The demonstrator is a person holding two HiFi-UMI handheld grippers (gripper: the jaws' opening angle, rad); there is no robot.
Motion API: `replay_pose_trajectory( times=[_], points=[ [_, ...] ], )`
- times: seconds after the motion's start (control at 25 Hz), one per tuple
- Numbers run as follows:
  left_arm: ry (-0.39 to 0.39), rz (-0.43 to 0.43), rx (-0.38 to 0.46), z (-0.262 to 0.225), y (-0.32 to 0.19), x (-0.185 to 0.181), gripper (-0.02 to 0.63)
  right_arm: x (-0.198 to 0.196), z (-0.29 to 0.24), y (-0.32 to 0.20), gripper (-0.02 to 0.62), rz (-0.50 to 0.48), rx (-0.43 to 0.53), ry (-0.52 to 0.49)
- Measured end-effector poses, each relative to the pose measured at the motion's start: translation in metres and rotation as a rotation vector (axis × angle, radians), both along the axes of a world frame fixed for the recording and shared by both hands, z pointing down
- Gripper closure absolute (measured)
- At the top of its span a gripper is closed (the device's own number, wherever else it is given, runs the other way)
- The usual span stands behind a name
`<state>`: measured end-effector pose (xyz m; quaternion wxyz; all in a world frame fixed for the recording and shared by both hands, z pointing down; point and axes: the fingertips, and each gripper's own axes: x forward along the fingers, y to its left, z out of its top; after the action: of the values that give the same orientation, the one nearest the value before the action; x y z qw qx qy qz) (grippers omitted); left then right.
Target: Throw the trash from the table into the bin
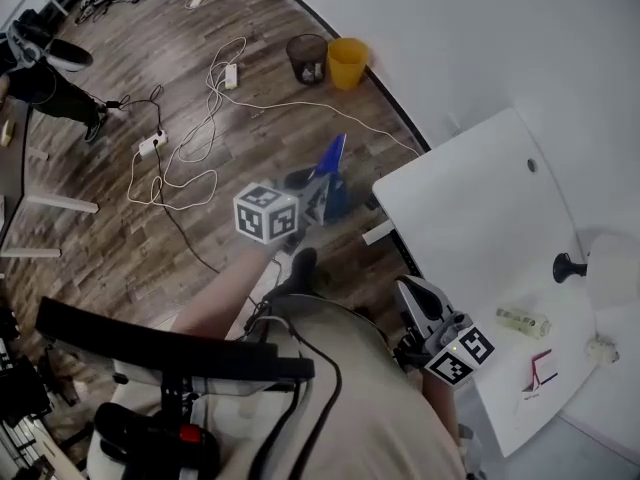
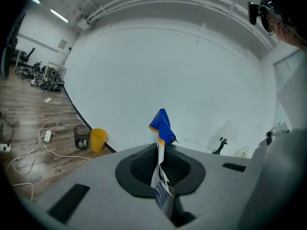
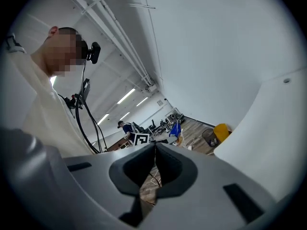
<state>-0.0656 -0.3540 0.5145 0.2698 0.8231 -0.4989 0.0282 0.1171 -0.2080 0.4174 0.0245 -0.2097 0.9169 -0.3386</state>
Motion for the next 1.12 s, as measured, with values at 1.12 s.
replay_pose_trajectory(
  times=[1.12],
  points=[
    [0.032,-0.080,-0.346,0.249,-0.114,-0.061,0.588,-0.068,0.112,-0.103,0.581,-0.134,-0.217,0.160]
  ],
)
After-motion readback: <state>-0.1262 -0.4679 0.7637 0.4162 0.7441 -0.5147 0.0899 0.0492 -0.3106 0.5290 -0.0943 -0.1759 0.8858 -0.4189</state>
